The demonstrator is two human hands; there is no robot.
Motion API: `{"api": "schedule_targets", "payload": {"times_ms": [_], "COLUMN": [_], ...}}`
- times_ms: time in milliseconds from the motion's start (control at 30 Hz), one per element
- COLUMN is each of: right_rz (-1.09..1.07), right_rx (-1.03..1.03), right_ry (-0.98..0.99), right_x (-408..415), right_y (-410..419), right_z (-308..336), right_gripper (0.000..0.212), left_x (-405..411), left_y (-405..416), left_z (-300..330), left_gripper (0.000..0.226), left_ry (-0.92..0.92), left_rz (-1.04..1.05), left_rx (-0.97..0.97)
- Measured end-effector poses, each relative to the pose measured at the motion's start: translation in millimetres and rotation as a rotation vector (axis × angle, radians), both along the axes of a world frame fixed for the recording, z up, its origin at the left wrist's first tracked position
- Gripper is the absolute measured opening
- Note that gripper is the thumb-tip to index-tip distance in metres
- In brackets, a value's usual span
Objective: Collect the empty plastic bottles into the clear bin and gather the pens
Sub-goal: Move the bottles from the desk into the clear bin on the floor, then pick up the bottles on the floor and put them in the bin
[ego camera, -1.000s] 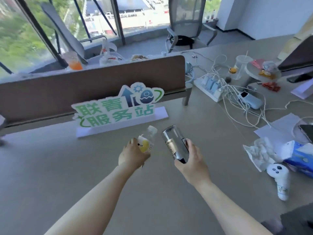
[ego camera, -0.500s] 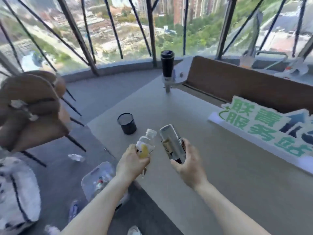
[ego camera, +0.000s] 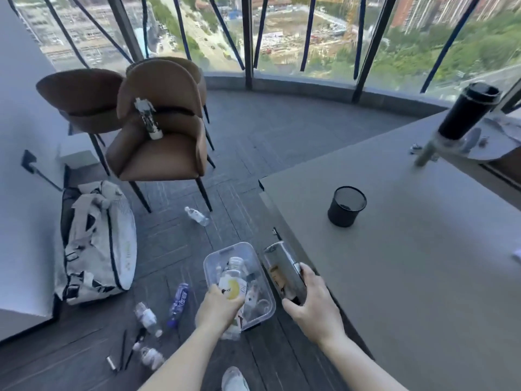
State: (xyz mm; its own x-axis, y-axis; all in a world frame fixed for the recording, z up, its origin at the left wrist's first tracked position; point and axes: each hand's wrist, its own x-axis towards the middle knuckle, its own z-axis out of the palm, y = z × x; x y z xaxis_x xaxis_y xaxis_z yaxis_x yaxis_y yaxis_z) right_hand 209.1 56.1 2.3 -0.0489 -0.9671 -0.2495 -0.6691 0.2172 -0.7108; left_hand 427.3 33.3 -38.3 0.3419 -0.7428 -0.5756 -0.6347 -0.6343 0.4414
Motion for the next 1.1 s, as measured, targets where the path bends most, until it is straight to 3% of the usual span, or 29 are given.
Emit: {"api": "schedule_targets", "payload": {"times_ms": [167,333,400,833,1100], "right_rz": [-0.021,-0.018,-0.005,0.203,0.426], "right_rx": [0.141,0.23,0.272,0.421,0.421], "right_ry": [0.051,0.093,0.092,0.157,0.217], "right_x": [52,77,84,119,128], "right_y": [-23,-51,-58,-141,-153], "right_z": [-18,-33,-40,-75,-89], "right_gripper": [0.078,0.081,0.082,0.081,0.065], "left_x": [55,96,102,118,104], "left_y": [-37,-49,-43,-40,-28], "left_z": [-24,-34,-36,-2,-12], "left_gripper": [0.078,0.04,0.041,0.036,0.037], "left_ry": [0.092,0.068,0.07,-0.02,-0.031], "left_rz": [-0.026,-0.297,-0.339,-0.148,-0.018], "left_rx": [0.101,0.285,0.283,0.054,0.054]}}
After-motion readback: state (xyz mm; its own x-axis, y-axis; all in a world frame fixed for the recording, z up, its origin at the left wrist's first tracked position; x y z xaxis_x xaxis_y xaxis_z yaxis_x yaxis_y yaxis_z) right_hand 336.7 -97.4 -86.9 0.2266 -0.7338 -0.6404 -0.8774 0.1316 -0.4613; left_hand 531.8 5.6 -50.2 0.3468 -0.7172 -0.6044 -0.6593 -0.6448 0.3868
